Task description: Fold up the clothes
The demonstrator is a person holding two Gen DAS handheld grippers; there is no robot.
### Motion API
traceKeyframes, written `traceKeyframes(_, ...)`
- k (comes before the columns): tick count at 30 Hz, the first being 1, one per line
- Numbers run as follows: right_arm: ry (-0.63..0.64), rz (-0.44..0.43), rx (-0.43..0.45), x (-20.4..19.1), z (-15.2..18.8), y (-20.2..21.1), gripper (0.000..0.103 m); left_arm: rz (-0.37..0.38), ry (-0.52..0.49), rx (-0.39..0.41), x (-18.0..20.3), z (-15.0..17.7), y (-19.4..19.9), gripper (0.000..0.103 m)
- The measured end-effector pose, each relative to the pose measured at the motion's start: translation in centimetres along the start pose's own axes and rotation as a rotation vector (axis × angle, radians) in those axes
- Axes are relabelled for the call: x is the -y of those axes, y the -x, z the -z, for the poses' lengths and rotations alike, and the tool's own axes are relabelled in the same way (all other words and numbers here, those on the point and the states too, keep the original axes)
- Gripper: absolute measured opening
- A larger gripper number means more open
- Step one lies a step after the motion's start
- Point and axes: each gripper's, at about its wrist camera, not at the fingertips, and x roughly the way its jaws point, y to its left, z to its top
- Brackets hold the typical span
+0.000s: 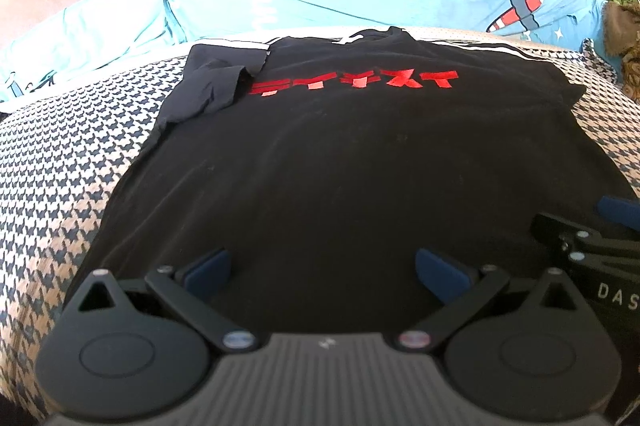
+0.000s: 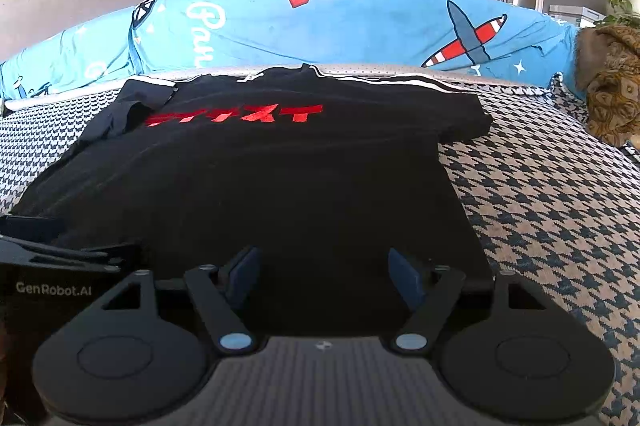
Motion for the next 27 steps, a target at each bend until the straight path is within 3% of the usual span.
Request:
traceKeyframes(15, 0.018, 0.003, 0.01, -0.1, 0.4, 0.6, 0.075, -0.02, -0.007, 0.015, -0.4, 0.9, 1.8, 0.103)
traceKeyframes(27, -0.021, -0.014, 0.027, -0.1, 0.7, 1.8, 0.076, 0.006, 0.022, 0.014, -1.0, 1.6, 3.6, 0.103)
